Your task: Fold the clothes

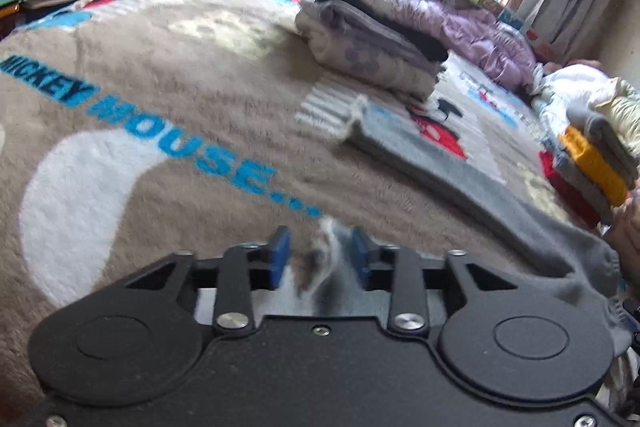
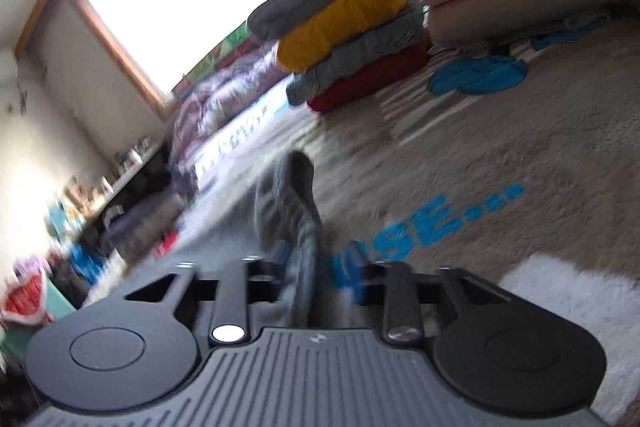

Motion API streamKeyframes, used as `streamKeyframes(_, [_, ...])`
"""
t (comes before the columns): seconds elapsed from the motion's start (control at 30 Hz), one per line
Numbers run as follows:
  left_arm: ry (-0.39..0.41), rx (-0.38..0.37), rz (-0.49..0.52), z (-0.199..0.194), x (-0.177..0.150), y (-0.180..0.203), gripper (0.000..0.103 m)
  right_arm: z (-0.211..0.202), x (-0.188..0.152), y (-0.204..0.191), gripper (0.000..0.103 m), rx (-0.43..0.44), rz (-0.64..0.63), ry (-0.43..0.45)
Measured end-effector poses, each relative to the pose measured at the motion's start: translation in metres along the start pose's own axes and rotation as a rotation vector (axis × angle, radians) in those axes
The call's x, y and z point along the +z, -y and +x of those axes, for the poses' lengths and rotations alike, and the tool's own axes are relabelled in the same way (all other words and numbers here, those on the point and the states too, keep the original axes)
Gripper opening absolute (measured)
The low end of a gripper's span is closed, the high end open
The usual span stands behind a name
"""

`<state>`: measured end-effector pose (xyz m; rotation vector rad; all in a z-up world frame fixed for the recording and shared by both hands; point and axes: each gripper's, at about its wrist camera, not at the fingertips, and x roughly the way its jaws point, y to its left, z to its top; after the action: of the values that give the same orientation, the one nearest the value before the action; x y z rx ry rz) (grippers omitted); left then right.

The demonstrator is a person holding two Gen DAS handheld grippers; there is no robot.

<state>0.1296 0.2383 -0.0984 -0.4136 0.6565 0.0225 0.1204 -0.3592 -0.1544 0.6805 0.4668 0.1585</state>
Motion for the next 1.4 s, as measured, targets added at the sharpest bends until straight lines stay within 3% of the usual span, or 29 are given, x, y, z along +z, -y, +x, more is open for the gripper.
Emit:
streamKeyframes(0.33, [0.037, -0.061, 0.017, 0.023, 0.028, 0.026, 0.046, 0.030, 0.029, -0.013, 0.054, 0.054, -0.145, -0.044])
streamKeyframes(0.57, [0.037, -0.093, -0.029, 0.057, 0.059, 0.030, 0.047, 0.068, 0.049, -0.010, 0.060, 0.129, -0.153, -0.120])
streamKeyframes(0.87, [-0.037, -0.045, -0.087, 0.110, 0.078, 0.030, 0.047, 0.098, 0.068, 0.000, 0.061, 0.213, -0.112, -0.181])
streamKeyframes(1.17, [-0.089, -0.032, -0.070, 0.137, 0.085, 0.037, 0.046, 0.115, 0.073, 0.004, 0.057, 0.261, -0.120, -0.254])
streamKeyframes(1.2, [-0.090, -0.029, -0.060, 0.138, 0.085, 0.038, 0.045, 0.115, 0.072, 0.004, 0.053, 0.269, -0.120, -0.259])
streamKeyframes(1.23, [-0.088, -0.020, -0.039, 0.138, 0.084, 0.041, 0.041, 0.116, 0.071, 0.005, 0.039, 0.278, -0.114, -0.263])
streamKeyframes(1.3, [-0.084, -0.003, 0.010, 0.139, 0.083, 0.047, 0.011, 0.116, 0.070, 0.007, 0.026, 0.291, -0.095, -0.269])
streamKeyframes(1.4, [-0.032, -0.053, 0.023, 0.131, 0.084, 0.049, 0.005, 0.111, 0.074, 0.015, 0.017, 0.319, -0.007, -0.218])
